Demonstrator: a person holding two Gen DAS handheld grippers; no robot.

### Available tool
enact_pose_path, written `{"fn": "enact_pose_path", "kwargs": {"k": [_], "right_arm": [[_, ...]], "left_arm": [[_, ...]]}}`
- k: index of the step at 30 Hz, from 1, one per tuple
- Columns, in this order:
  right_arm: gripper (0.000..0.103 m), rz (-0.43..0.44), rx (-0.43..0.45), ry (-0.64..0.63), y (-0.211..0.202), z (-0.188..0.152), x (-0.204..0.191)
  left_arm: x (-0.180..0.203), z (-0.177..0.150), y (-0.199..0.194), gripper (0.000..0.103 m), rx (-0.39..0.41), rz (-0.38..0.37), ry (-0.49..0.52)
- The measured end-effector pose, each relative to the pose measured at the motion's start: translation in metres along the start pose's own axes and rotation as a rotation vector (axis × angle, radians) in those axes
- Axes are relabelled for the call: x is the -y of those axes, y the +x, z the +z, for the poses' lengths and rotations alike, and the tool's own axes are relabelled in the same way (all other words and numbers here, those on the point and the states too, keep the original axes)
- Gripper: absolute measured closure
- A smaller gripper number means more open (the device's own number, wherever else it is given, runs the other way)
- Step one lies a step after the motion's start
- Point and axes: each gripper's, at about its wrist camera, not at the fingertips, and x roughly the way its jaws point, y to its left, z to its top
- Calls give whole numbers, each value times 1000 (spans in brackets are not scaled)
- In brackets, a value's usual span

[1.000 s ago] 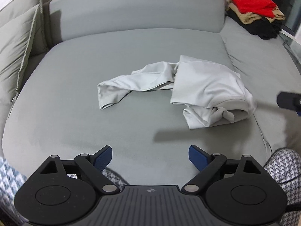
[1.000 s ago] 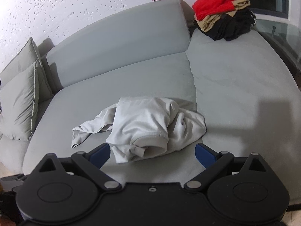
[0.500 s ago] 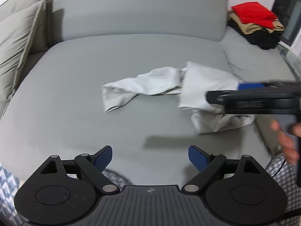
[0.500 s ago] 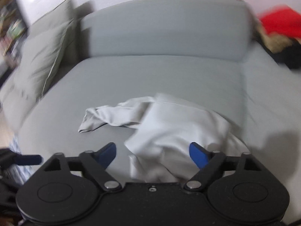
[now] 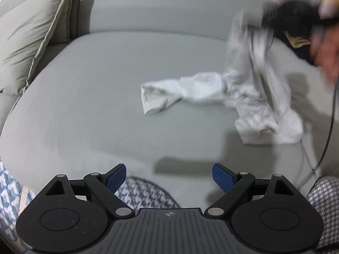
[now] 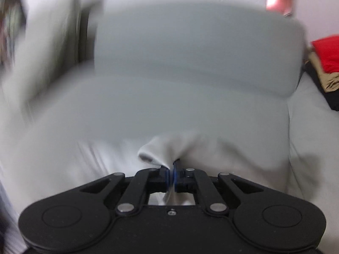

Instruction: Fold clothes

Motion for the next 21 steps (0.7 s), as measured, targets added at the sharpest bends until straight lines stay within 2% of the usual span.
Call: {"fn": "enact_pose_path", "kwargs": {"k": [2, 4, 10, 11, 13, 17, 18, 19, 20, 21], "right_arm": [[99, 123, 180, 132, -55, 49, 4], [99, 192, 352, 217, -116, 81, 10], [99, 118, 617, 494, -242, 73, 64], [98, 88, 620, 533, -251, 64, 75], [97, 0, 543, 587, -251, 30, 106], [96, -229, 261, 719, -225, -69, 178], [93, -292, 187, 756, -218, -96, 197], [80, -355, 101, 785, -208, -118, 211], [76, -418, 10, 811, -198, -139, 222], [75, -443, -22, 820, -196, -155, 229]], "left_arm": [[1, 3, -9, 14, 36, 6, 3], [3, 5, -18, 14, 67, 11, 11], [11, 1, -41, 14, 139, -38, 37], [15, -1, -43, 14, 143, -42, 53], [23, -4, -46, 14, 151, -51, 85], [39, -11, -52, 14, 167, -69, 149], [45, -13, -51, 14, 161, -71, 169], [53, -15, -47, 14, 144, -76, 190], [59, -14, -44, 14, 127, -89, 202], [65, -13, -39, 14, 109, -107, 207]]}}
